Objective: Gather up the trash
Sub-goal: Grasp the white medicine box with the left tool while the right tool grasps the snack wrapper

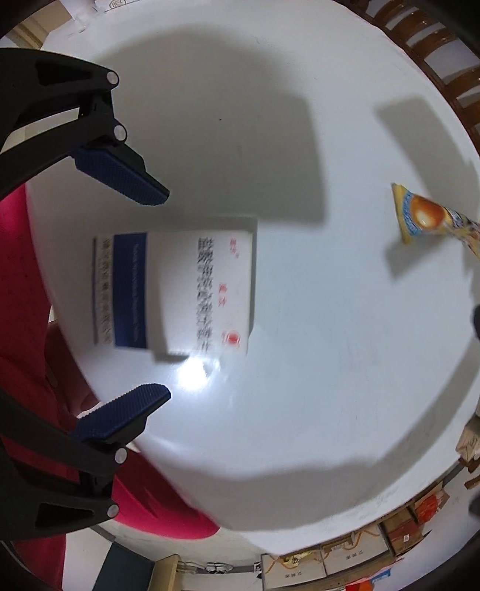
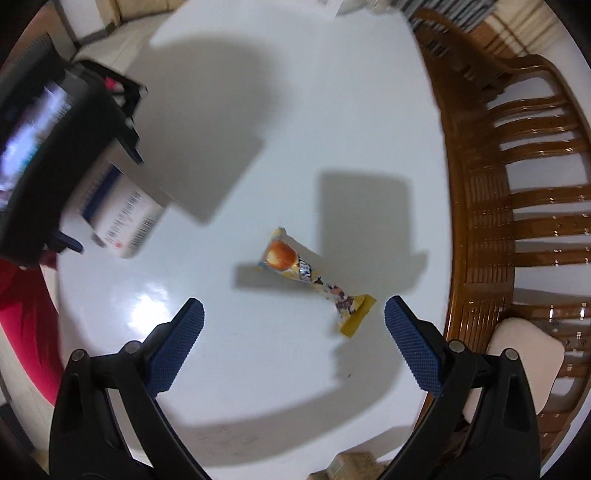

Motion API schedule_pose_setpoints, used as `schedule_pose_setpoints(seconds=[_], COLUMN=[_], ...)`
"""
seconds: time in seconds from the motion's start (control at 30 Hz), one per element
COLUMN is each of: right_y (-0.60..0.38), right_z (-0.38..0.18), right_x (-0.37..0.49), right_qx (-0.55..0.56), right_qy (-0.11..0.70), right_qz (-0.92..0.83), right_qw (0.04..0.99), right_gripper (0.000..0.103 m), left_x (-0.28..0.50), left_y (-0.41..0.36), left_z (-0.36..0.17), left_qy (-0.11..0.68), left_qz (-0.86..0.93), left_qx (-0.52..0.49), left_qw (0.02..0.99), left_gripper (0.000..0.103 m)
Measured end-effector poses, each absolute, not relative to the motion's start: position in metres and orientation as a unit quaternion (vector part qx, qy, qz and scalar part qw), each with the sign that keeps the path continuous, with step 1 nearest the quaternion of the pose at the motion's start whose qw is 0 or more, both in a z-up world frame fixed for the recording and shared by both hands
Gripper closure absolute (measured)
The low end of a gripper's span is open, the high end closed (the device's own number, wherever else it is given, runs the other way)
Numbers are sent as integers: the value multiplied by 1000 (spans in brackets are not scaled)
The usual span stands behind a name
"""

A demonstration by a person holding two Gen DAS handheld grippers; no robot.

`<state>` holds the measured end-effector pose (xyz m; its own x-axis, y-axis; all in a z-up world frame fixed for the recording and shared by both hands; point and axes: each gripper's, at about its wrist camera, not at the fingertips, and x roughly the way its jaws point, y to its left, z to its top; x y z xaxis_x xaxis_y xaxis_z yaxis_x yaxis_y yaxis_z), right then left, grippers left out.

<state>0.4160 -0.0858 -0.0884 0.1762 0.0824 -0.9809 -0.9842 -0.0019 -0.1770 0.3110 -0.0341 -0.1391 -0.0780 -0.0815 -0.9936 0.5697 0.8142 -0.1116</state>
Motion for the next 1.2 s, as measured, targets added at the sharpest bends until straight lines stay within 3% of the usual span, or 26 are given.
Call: schedule_pose_setpoints(seconds=[0.07, 0.23, 0.33, 0.4, 0.47, 0.53, 0.63, 1.0, 1.2], right_y=[-78, -69, -67, -67, -67, -69, -71, -104, -139], right_z=[-105, -138, -149, -146, -145, -143, -141, -126, -88], right_x=[422, 437, 438, 441, 444, 443, 438, 392, 346], right_qx=[-535, -554, -559, -542, -518, -496, -472, -359, -284], right_qy=[436, 457, 464, 473, 492, 512, 526, 528, 494], right_qz=[474, 463, 459, 466, 468, 472, 470, 375, 263], right_qw=[547, 519, 511, 516, 520, 519, 529, 672, 779], right_gripper=[7, 29, 34, 46, 54, 75, 88, 93, 93], left_x=[313, 313, 314, 313, 314, 313, 314, 310, 292], left_y=[-30, -28, -35, -36, -36, -35, -31, 3, 27], left_z=[-144, -143, -143, -142, -140, -137, -134, -122, -98], left_qy=[694, 682, 675, 670, 665, 665, 659, 630, 600], left_qz=[-248, -253, -251, -252, -247, -238, -229, -202, -179], left_qx=[171, 177, 186, 193, 201, 196, 202, 151, 102], left_qw=[654, 663, 668, 671, 675, 680, 688, 734, 773], left_gripper=[8, 8, 9, 12, 23, 30, 43, 43, 43])
